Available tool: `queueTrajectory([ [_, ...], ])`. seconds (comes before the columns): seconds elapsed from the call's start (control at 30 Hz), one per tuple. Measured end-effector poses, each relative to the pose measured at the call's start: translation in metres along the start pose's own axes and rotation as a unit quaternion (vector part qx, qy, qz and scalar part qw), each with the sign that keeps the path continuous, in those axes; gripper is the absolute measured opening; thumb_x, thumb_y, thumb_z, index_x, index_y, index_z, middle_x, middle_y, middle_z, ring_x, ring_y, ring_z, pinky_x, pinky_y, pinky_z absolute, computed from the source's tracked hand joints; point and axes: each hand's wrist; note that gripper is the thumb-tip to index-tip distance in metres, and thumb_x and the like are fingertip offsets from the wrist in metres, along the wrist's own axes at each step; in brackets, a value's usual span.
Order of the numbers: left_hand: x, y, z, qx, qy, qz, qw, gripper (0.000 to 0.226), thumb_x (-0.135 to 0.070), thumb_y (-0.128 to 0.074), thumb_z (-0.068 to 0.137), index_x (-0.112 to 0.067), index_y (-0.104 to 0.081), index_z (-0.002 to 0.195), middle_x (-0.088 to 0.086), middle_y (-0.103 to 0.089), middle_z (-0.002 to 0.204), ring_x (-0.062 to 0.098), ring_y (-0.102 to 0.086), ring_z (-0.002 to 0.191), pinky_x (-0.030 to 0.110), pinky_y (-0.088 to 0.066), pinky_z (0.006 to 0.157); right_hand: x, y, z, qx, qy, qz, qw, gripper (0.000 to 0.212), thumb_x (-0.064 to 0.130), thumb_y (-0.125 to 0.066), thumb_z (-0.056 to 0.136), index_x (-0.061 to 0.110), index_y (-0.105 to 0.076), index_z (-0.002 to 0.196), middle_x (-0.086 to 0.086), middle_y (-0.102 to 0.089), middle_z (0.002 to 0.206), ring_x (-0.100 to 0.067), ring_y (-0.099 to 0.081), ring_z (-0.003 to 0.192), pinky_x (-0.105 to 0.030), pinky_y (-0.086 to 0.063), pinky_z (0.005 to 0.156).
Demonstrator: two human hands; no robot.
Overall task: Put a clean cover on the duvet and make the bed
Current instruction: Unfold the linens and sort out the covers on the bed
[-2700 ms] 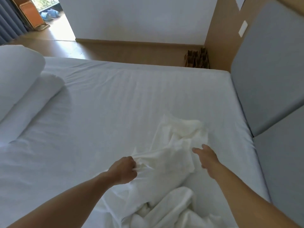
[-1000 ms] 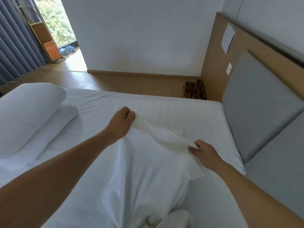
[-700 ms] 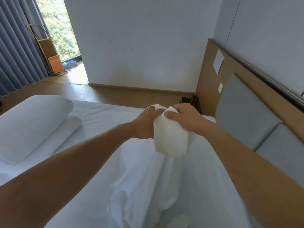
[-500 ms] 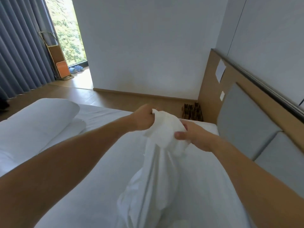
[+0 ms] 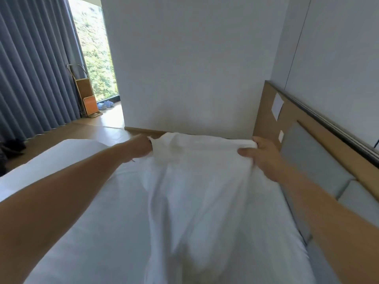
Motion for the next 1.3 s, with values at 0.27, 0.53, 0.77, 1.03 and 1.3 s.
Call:
queueTrajectory([
  [0.27, -0.061, -0.043, -0.019, 0.248, -0.223, -0.099, 0.938, 0.12, -0.062, -0.089, 0.058, -0.049, -0.016, 0.152, -0.017, -0.034, 0.156, 0.012, -0.036, 0.142, 0.044, -0.038, 0.114, 0.079, -0.027, 0.005, 0.059, 0.107, -0.19, 0.974, 0.026, 0.014, -0.072, 0.085, 0.013, -0.048, 0.075, 0.001, -0.049, 0.075, -0.016, -0.048, 0.07, -0.028, -0.033, 0.058],
  [0.53, -0.082, -0.071, -0.036, 0.23, -0.275, -0.185, 0.915, 0.009, -0.015, -0.065, 0.095, -0.019, -0.07, 0.102, -0.016, -0.068, 0.081, 0.003, -0.063, 0.08, 0.016, -0.047, 0.07, 0.021, -0.015, -0.024, 0.167, 0.04, -0.076, 0.982, 0.032, 0.016, -0.086, 0.073, 0.02, -0.059, 0.09, 0.002, -0.066, 0.088, -0.014, -0.062, 0.08, -0.028, -0.048, 0.069],
  [0.77, -0.108, -0.013, -0.041, 0.141, -0.205, -0.438, 0.864, 0.014, 0.0, -0.055, 0.094, -0.006, -0.067, 0.095, 0.006, -0.073, 0.081, 0.021, -0.07, 0.074, 0.034, -0.058, 0.072, -0.078, -0.027, -0.05, 0.215, -0.095, -0.102, 0.967, 0.011, 0.017, -0.072, 0.09, 0.021, -0.07, 0.1, 0.006, -0.071, 0.102, -0.011, -0.065, 0.095, -0.021, -0.052, 0.084],
  [1.03, -0.084, 0.0, -0.028, 0.028, -0.107, -0.448, 0.887, 0.012, -0.008, -0.059, 0.09, -0.011, -0.069, 0.085, 0.005, -0.072, 0.072, 0.027, -0.067, 0.075, 0.034, -0.054, 0.071, -0.101, -0.035, -0.045, 0.146, -0.14, 0.014, 0.979, 0.041, 0.036, -0.067, 0.092, 0.012, -0.052, 0.122, 0.003, -0.057, 0.132, -0.014, -0.053, 0.125, -0.036, -0.042, 0.106],
  [1.3, -0.093, 0.012, -0.041, 0.059, -0.121, -0.491, 0.861, 0.015, -0.006, -0.053, 0.092, -0.008, -0.067, 0.088, 0.005, -0.072, 0.071, 0.019, -0.07, 0.064, 0.026, -0.055, 0.056, -0.122, -0.095, -0.044, 0.169, -0.055, -0.069, 0.982, 0.064, 0.03, -0.073, 0.09, 0.028, -0.039, 0.144, 0.012, -0.053, 0.131, -0.011, -0.052, 0.123, -0.027, -0.04, 0.104],
])
Point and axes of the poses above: each hand's wrist, its own z-axis towards the middle knuckle, its own y-axis out of the back of the hand, x = y × z
